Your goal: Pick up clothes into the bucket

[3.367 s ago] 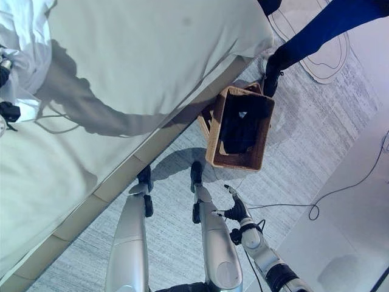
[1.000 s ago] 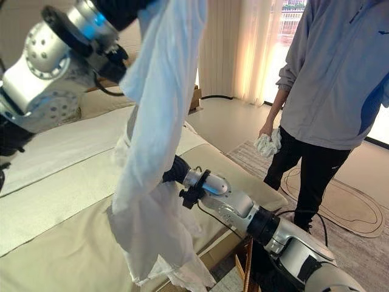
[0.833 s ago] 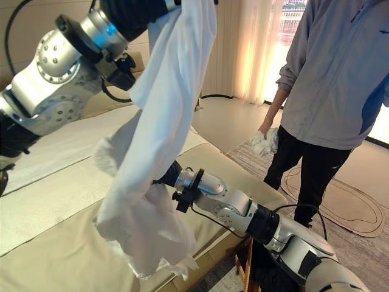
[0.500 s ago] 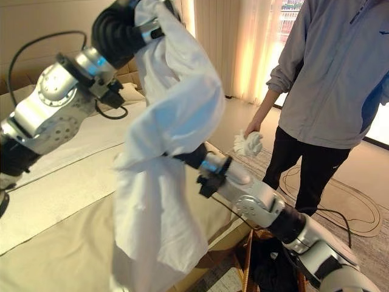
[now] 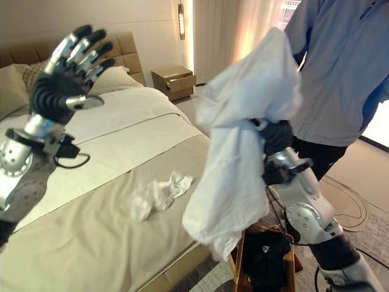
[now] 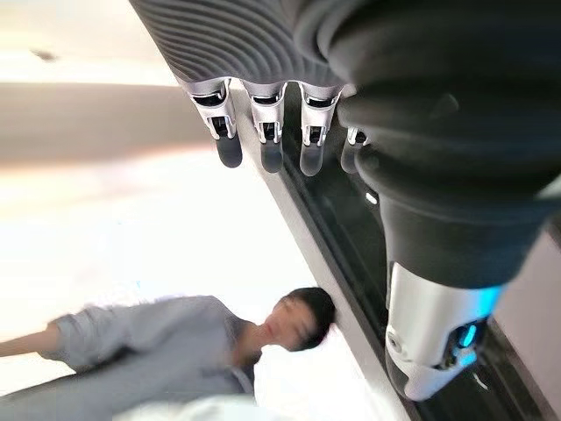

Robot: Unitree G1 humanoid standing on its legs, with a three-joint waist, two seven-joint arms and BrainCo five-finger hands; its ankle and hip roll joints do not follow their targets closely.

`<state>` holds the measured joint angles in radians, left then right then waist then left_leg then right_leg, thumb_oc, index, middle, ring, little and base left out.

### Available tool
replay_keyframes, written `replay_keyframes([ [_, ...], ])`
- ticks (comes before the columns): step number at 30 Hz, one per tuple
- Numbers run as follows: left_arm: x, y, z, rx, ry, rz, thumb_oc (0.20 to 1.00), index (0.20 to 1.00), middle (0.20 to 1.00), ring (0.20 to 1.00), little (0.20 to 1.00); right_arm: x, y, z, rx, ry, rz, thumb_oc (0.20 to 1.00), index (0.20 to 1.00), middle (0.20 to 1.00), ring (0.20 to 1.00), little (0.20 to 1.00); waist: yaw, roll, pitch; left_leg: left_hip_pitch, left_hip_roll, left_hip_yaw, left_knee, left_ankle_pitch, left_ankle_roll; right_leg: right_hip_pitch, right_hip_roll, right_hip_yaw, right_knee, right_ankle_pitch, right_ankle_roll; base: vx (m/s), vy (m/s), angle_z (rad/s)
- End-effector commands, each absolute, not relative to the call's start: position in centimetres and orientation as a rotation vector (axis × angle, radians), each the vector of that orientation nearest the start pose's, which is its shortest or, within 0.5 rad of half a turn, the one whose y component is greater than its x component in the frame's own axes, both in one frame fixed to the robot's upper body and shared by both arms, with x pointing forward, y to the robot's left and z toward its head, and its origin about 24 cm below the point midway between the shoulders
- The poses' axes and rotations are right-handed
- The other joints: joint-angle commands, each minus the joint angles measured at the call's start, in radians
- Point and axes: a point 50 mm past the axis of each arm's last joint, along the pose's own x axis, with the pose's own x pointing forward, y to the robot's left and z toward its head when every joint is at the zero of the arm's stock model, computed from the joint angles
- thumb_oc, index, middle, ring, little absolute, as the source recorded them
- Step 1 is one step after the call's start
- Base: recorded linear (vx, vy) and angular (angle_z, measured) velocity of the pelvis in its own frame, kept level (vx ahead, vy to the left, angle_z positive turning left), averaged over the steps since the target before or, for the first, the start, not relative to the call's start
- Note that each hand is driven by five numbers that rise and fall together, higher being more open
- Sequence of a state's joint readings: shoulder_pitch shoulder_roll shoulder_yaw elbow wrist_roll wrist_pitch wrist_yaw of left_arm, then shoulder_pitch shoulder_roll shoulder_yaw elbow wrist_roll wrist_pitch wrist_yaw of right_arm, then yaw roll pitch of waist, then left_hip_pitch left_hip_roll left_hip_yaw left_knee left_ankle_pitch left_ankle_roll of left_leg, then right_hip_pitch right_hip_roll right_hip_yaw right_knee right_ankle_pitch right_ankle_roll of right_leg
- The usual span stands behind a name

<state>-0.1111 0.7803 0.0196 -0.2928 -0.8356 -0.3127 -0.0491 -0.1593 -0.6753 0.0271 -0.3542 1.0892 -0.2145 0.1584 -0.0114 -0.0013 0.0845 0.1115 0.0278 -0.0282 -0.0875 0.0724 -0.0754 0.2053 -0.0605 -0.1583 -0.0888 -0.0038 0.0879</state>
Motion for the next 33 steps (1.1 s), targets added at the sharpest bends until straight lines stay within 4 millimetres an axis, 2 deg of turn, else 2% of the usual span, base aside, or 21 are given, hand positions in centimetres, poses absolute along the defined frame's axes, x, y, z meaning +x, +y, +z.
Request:
replay_keyframes([
  [1, 24.4, 23.4, 17.5, -0.057, -0.501, -0.261, 1.0, 1.0, 1.0, 1.0, 1.0, 23.7, -21.5, 23.2, 0.392, -0.784, 0.411, 0.2, 0.2, 0.2, 0.2, 0.2, -0.013, -0.034, -0.05, 0.045, -0.004, 0.052, 0.081, -0.102, 0.017, -0.059, 0.008, 0.015, 0.063, -0.004, 0.01, 0.01, 0.017, -0.06],
  [2, 24.1, 23.7, 15.5, -0.107, -0.443, -0.221, 1.0, 1.0, 1.0, 1.0, 1.0, 23.5, -22.2, 23.2, 0.375, -0.794, 0.371, 0.2, 0.2, 0.2, 0.2, 0.2, -0.015, -0.034, -0.049, 0.044, -0.005, 0.054, 0.082, -0.105, 0.019, -0.06, 0.009, 0.018, 0.063, -0.005, 0.01, 0.0, 0.0, 0.0],
  [3, 24.1, 23.7, 15.5, -0.107, -0.442, -0.221, 1.0, 1.0, 1.0, 1.0, 1.0, 23.5, -22.2, 23.2, 0.374, -0.794, 0.371, 0.2, 0.2, 0.2, 0.2, 0.2, -0.015, -0.033, -0.05, 0.044, -0.005, 0.054, 0.083, -0.105, 0.019, -0.06, 0.009, 0.019, 0.063, -0.006, 0.01, 0.02, 0.023, -0.06],
  [4, 23.4, 24.0, 11.7, -0.197, -0.322, -0.143, 1.0, 1.0, 1.0, 1.0, 1.0, 23.2, -23.5, 23.0, 0.364, -0.814, 0.282, 0.2, 0.2, 0.2, 0.2, 0.2, -0.019, -0.033, -0.047, 0.041, -0.005, 0.057, 0.082, -0.108, 0.021, -0.063, 0.009, 0.021, 0.062, -0.007, 0.007, 0.01, 0.026, -0.1],
  [5, 22.9, 24.0, 9.5, -0.241, -0.252, -0.092, 1.0, 1.0, 1.0, 1.0, 1.0, 22.9, -24.1, 22.8, 0.375, -0.824, 0.243, 0.2, 0.2, 0.2, 0.2, 0.2, -0.022, -0.031, -0.046, 0.04, -0.005, 0.059, 0.082, -0.11, 0.023, -0.067, 0.009, 0.024, 0.062, -0.007, 0.007, 0.02, 0.027, -0.1],
  [6, 22.5, 24.3, 8.6, -0.232, -0.227, -0.066, 1.0, 1.0, 1.0, 1.0, 1.0, 22.8, -24.7, 22.7, 0.376, -0.836, 0.204, 0.2, 0.2, 0.2, 0.2, 0.2, -0.022, -0.031, -0.044, 0.038, -0.006, 0.058, 0.082, -0.11, 0.025, -0.069, 0.01, 0.027, 0.062, -0.007, 0.006, 0.0, 0.02, -0.09],
  [8, 21.3, 24.5, 4.4, -0.303, -0.088, 0.063, 1.0, 1.0, 1.0, 1.0, 1.0, 22.5, -25.4, 22.3, 0.39, -0.848, 0.138, 0.2, 0.2, 0.2, 0.2, 0.2, -0.023, -0.03, -0.039, 0.039, -0.007, 0.063, 0.083, -0.121, 0.028, -0.07, 0.01, 0.032, 0.061, -0.012, 0.007, 0.01, 0.016, -0.06],
  [9, 21.3, 24.4, 4.4, -0.303, -0.089, 0.063, 1.0, 1.0, 1.0, 1.0, 1.0, 22.5, -25.4, 22.3, 0.389, -0.849, 0.138, 0.2, 0.2, 0.2, 0.2, 0.2, -0.022, -0.03, -0.038, 0.033, -0.008, 0.064, 0.085, -0.114, 0.029, -0.076, 0.008, 0.032, 0.063, -0.005, 0.006, 0.03, 0.014, -0.13],
  [10, 20.1, 25.1, 1.5, -0.258, 0.025, 0.156, 1.0, 1.0, 1.0, 1.0, 1.0, 22.3, -26.1, 21.9, 0.389, -0.85, 0.084, 0.2, 0.2, 0.2, 0.2, 0.2, -0.021, -0.03, -0.036, 0.034, -0.009, 0.067, 0.086, -0.124, 0.031, -0.078, 0.009, 0.037, 0.062, -0.01, 0.007, 0.0, 0.007, -0.1],
  [12, 18.6, 25.5, -1.8, -0.226, 0.16, 0.258, 1.0, 1.0, 1.0, 1.0, 1.0, 21.9, -26.8, 21.2, 0.376, -0.844, 0.013, 0.2, 0.2, 0.2, 0.2, 0.2, -0.019, -0.03, -0.031, 0.026, -0.011, 0.071, 0.092, -0.127, 0.033, -0.084, 0.009, 0.04, 0.062, -0.008, 0.007, 0.02, 0.005, -0.07],
  [16, 15.6, 27.0, -6.8, -0.011, 0.431, 0.396, 1.0, 1.0, 1.0, 1.0, 1.0, 21.2, -28.6, 20.1, 0.278, -0.826, -0.189, 0.2, 0.2, 0.2, 0.2, 0.2, -0.017, -0.028, -0.016, 0.004, -0.016, 0.07, 0.108, -0.13, 0.036, -0.103, 0.007, 0.039, 0.071, -0.008, 0.008, -0.01, 0.001, -0.02],
  [17, 15.7, 27.0, -6.8, -0.01, 0.43, 0.396, 1.0, 1.0, 1.0, 1.0, 1.0, 21.2, -28.6, 20.1, 0.276, -0.827, -0.191, 0.2, 0.2, 0.2, 0.2, 0.2, -0.016, -0.027, -0.016, 0.004, -0.016, 0.07, 0.109, -0.131, 0.036, -0.103, 0.008, 0.039, 0.072, -0.009, 0.008, 0.0, 0.0, 0.0],
  [18, 14.2, 27.3, -8.7, 0.038, 0.544, 0.435, 1.0, 1.0, 1.0, 1.0, 1.0, 20.9, -29.3, 19.4, 0.218, -0.809, -0.291, 0.2, 0.2, 0.2, 0.2, 0.2, -0.018, -0.024, -0.006, -0.006, -0.018, 0.069, 0.114, -0.131, 0.037, -0.112, 0.007, 0.037, 0.078, -0.01, 0.009, 0.0, 0.0, 0.0],
  [19, 14.3, 27.2, -8.8, 0.039, 0.543, 0.435, 1.0, 1.0, 1.0, 1.0, 1.0, 20.9, -29.3, 19.4, 0.216, -0.81, -0.294, 0.2, 0.2, 0.2, 0.2, 0.2, -0.018, -0.024, -0.006, -0.007, -0.018, 0.069, 0.115, -0.131, 0.037, -0.113, 0.006, 0.037, 0.079, -0.01, 0.009, 0.0, 0.0, 0.0],
  [20, 12.7, 27.2, -10.6, 0.088, 0.671, 0.457, 1.0, 1.0, 1.0, 1.0, 1.0, 20.8, -29.6, 18.7, 0.171, -0.783, -0.375, 0.2, 0.2, 0.2, 0.2, 0.2, -0.021, -0.019, 0.007, -0.02, -0.019, 0.066, 0.12, -0.13, 0.039, -0.128, 0.004, 0.038, 0.087, -0.01, 0.009, 0.0, 0.0, 0.0],
  [21, 12.8, 27.2, -10.6, 0.088, 0.67, 0.457, 1.0, 1.0, 1.0, 1.0, 1.0, 20.8, -29.6, 18.7, 0.17, -0.784, -0.376, 0.2, 0.2, 0.2, 0.2, 0.2, -0.021, -0.019, 0.007, -0.022, -0.019, 0.066, 0.121, -0.13, 0.039, -0.13, 0.004, 0.038, 0.089, -0.01, 0.009, -0.04, 0.005, -0.01],
  [22, 11.0, 26.8, -12.4, 0.112, 0.799, 0.464, 1.0, 1.0, 1.0, 1.0, 1.0, 20.8, -29.8, 17.9, 0.166, -0.758, -0.435, 0.2, 0.2, 0.2, 0.2, 0.2, -0.025, -0.014, 0.022, -0.036, -0.023, 0.063, 0.124, -0.126, 0.041, -0.149, 0.002, 0.04, 0.099, -0.01, 0.009, -0.05, 0.012, 0.0],
  [23, 10.1, 26.6, -13.1, 0.128, 0.86, 0.459, 1.0, 1.0, 1.0, 1.0, 1.0, 20.9, -30.0, 17.3, 0.165, -0.737, -0.466, 0.2, 0.2, 0.2, 0.2, 0.2, -0.028, -0.009, 0.034, -0.049, -0.025, 0.062, 0.128, -0.124, 0.043, -0.164, 0.0, 0.04, 0.11, -0.011, 0.008, -0.08, 0.014, 0.0],
  [27, 8.3, 25.8, -14.6, 0.175, 0.994, 0.413, 1.0, 1.0, 1.0, 1.0, 1.0, 21.7, -31.0, 15.6, 0.129, -0.65, -0.577, 0.2, 0.2, 0.2, 0.2, 0.2, -0.034, 0.014, 0.085, -0.104, -0.033, 0.058, 0.136, -0.112, 0.05, -0.24, -0.009, 0.048, 0.155, -0.011, 0.005, -0.08, 0.021, 0.02],
  [30, 8.6, 25.1, -14.7, 0.171, 0.99, 0.38, 1.0, 1.0, 1.0, 1.0, 1.0, 22.4, -31.4, 14.9, 0.097, -0.604, -0.621, 0.2, 0.2, 0.2, 0.2, 0.2, -0.034, 0.03, 0.11, -0.137, -0.039, 0.055, 0.141, -0.107, 0.054, -0.282, -0.013, 0.052, 0.177, -0.015, 0.004, -0.06, 0.033, 0.01],
  [33, 10.2, 23.4, -14.4, 0.138, 0.92, 0.316, 1.0, 1.0, 1.0, 1.0, 1.0, 24.3, -32.1, 13.9, 0.135, -0.537, -0.679, 0.2, 0.2, 0.2, 0.2, 0.2, -0.032, 0.064, 0.184, -0.203, -0.053, 0.048, 0.164, -0.102, 0.061, -0.374, -0.025, 0.066, 0.231, -0.016, 0.002, -0.1, 0.046, -0.03],
])
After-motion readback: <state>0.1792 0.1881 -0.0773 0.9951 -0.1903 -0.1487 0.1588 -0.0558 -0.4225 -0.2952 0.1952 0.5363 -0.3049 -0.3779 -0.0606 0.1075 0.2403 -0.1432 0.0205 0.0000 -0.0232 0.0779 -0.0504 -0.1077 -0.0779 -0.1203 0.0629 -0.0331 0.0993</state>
